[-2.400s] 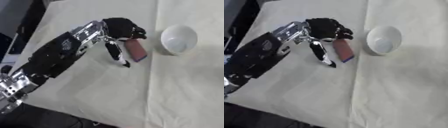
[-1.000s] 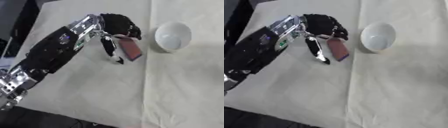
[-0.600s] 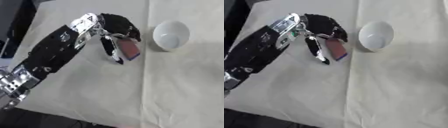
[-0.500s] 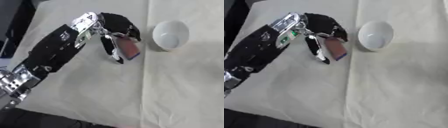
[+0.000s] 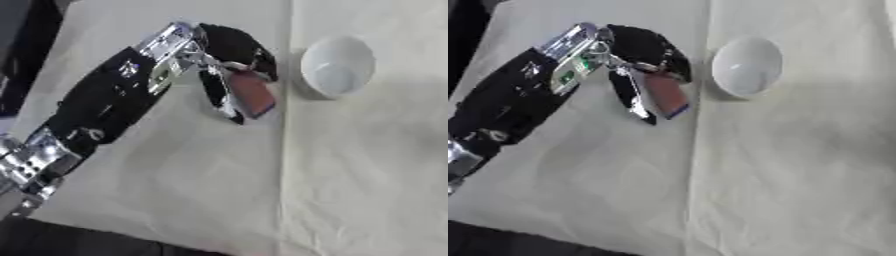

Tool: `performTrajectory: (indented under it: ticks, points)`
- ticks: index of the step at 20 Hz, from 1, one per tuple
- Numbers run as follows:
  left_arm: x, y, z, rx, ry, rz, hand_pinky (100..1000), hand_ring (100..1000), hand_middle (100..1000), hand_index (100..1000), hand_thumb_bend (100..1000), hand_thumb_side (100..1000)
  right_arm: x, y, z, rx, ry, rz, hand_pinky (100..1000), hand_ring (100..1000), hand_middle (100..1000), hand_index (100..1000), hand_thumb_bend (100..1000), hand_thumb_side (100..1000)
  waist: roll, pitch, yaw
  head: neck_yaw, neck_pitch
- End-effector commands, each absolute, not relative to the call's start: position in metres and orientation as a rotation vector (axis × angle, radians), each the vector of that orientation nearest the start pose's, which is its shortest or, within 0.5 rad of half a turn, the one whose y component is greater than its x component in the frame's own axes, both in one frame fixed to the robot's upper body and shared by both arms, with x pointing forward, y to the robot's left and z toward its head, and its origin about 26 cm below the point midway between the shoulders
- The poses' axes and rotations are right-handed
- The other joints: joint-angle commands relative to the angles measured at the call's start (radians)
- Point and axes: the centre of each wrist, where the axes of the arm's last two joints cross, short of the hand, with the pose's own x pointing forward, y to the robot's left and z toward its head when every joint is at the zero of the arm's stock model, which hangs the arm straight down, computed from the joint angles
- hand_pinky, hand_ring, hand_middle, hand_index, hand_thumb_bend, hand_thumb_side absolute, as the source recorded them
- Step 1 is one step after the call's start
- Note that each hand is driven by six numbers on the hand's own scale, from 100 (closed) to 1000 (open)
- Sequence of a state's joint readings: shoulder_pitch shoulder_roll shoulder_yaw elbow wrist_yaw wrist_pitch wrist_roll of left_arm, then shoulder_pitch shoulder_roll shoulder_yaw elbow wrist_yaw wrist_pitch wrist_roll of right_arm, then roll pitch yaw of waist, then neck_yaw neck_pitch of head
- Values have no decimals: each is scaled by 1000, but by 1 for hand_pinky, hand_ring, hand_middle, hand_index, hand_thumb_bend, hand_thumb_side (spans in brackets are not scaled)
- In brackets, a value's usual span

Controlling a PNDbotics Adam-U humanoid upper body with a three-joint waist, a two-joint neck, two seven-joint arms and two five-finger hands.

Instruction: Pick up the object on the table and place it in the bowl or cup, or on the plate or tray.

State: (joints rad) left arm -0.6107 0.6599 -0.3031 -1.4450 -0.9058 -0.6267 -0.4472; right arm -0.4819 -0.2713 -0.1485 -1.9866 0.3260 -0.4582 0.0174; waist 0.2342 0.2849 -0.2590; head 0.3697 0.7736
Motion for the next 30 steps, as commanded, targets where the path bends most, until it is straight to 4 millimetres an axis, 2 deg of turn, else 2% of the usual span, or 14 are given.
performTrajectory:
  ticks: [1,8,10,11,13,14,15,26,30]
  points:
    - [392,308,192,-1050,1794,2790,710,797,807,898,570,665,311,-264,265,608,3161,-617,167,318,460,704,100,592,-8,-10,-7,5,-4]
    - [392,315,187,-1081,1768,2807,704,784,798,886,567,664,311,-261,268,593,3151,-604,166,316,459,705,100,591,-8,4,-25,9,-4]
    - [392,316,188,-1092,1760,2801,691,764,779,865,578,639,311,-262,269,592,3151,-603,166,316,459,705,100,590,-8,6,-26,9,-4]
    - [391,316,188,-1098,1760,2794,626,718,727,794,577,540,311,-262,269,592,3151,-603,166,316,459,705,100,591,-8,6,-27,9,-4]
    - [391,318,189,-1124,1753,2789,415,583,575,659,565,248,311,-262,268,592,3151,-603,165,315,459,706,100,591,-8,6,-26,8,-4]
    - [391,318,189,-1145,1739,2796,443,604,599,682,567,306,311,-262,268,592,3152,-603,165,315,459,705,100,590,-8,6,-26,8,-4]
    - [391,318,189,-1158,1728,2801,377,535,510,594,560,118,311,-262,268,592,3152,-603,166,316,459,705,100,591,-8,6,-26,8,-4]
    - [388,318,191,-1151,1716,2776,357,491,465,529,560,107,311,-262,267,596,3155,-604,166,316,459,706,100,590,-8,-1,-24,7,-4]
    - [382,319,204,-1164,1739,2714,351,485,459,521,575,100,311,-263,265,602,3162,-608,166,316,459,706,100,590,-8,-8,-19,6,-4]
